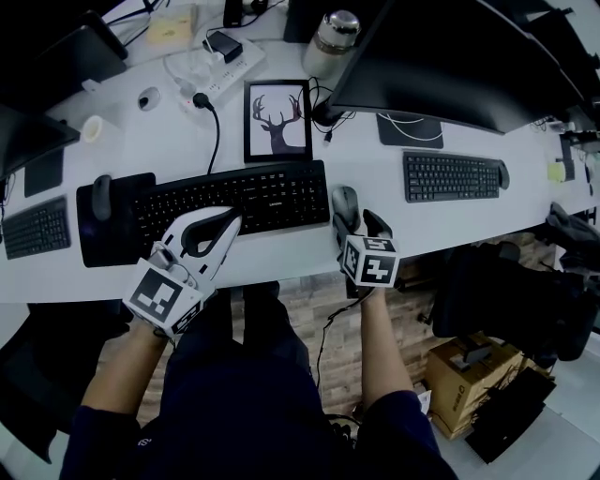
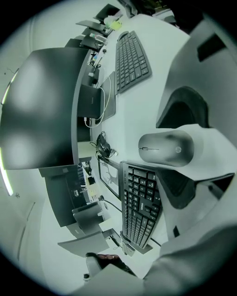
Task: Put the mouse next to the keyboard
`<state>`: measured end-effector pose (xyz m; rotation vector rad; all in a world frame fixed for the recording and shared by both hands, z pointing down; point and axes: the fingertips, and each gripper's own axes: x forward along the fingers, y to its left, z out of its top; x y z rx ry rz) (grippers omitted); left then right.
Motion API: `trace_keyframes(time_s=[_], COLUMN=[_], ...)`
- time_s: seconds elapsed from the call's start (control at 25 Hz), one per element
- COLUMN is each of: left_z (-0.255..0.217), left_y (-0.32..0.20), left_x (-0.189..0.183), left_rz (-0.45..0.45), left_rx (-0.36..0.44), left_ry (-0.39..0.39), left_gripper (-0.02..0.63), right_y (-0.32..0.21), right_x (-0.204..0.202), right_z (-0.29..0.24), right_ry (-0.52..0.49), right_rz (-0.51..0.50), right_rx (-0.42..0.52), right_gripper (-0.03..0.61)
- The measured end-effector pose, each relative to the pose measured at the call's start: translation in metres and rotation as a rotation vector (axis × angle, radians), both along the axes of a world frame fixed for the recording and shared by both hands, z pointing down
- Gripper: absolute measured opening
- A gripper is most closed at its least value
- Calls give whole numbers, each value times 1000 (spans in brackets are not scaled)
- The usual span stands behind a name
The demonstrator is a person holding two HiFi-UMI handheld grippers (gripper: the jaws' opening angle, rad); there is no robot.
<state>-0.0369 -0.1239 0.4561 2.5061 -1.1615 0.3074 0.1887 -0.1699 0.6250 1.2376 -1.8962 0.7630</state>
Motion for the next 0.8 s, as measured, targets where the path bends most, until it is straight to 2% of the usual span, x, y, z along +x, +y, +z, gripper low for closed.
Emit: trace_keyframes(time_s=[0.8], left_z=[-42], left_y=[16], left_x=[-8], left_rz=[95], left_rx=[78], left_ry=[10], left_gripper=[38], right_y=[36], right_x=[-11], right_z=[-80], right_ry=[-70], right_rz=[122], right_rx=[157], right_gripper=[276])
